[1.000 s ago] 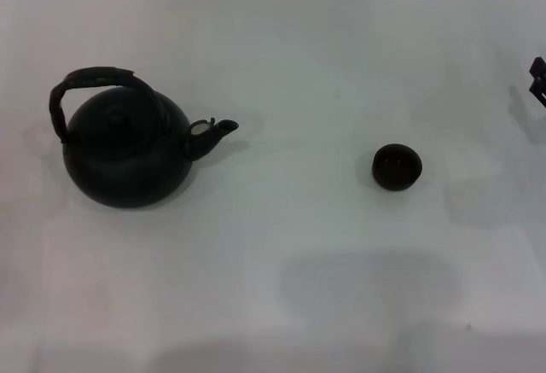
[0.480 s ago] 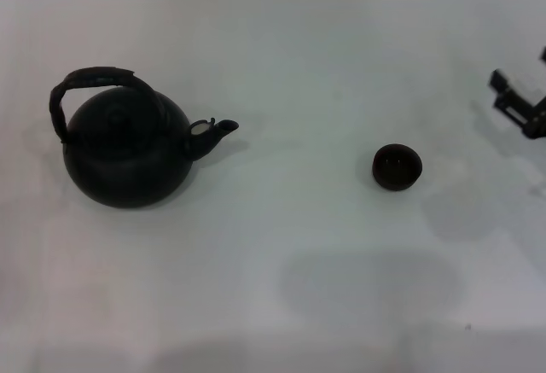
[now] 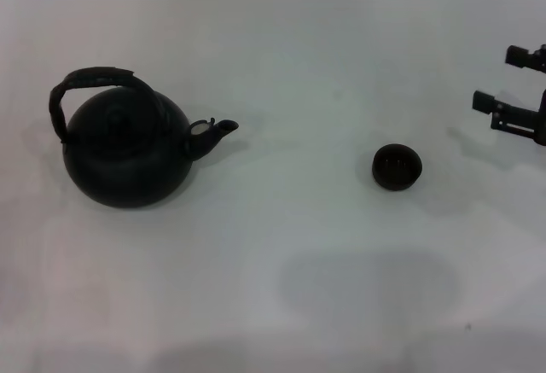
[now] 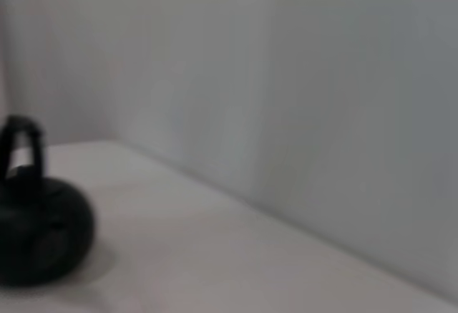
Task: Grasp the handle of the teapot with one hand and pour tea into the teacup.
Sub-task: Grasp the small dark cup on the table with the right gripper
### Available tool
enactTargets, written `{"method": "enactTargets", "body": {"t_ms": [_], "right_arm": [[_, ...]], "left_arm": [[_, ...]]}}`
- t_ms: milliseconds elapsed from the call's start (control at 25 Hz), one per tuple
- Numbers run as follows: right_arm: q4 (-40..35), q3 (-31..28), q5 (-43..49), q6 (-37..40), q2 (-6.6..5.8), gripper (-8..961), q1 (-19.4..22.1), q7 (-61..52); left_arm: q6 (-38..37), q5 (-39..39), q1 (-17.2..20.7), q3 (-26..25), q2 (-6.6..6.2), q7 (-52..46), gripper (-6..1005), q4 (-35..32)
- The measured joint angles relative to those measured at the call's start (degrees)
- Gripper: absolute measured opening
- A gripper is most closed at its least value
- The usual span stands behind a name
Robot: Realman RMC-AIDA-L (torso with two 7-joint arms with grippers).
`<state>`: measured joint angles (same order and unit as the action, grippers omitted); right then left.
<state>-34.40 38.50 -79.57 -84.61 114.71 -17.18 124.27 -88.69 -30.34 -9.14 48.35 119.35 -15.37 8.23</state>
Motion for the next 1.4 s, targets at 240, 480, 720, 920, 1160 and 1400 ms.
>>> {"method": "enactTargets", "body": {"t_ms": [240, 480, 720, 920, 1160, 1400], "right_arm": [[-6.3, 8.9, 5.7, -0.9, -0.01, 843, -1.9, -8.2], [-8.0, 13.6, 13.0, -0.9, 0.2, 844, -5.9, -14.4], [-8.1, 15.3, 14.8, -0.6, 0.4, 846, -7.4, -15.0], [-8.1, 17.3, 14.9, 0.4, 0.42, 848, -7.6, -15.0], [-7.9, 22.4, 14.9, 5.5, 0.45, 848, -7.9, -15.0], [-7.6, 23.3, 15.0, 7.7, 0.52, 847, -7.9, -14.5]], "left_arm": [[0.0, 0.0, 0.0, -0.1, 0.0, 0.0, 740, -0.1], [0.0, 0.0, -0.1, -0.1, 0.0, 0.0, 740, -0.2], [0.0, -0.3, -0.2, -0.1, 0.09, 0.0, 740, -0.2], [0.0, -0.5, -0.2, 0.2, 0.09, -0.2, 740, -0.3], [0.0, -0.6, -0.2, 0.2, 0.15, -0.2, 739, -0.2], [0.0, -0.7, -0.2, 0.3, 0.18, -0.2, 739, 0.0]]}}
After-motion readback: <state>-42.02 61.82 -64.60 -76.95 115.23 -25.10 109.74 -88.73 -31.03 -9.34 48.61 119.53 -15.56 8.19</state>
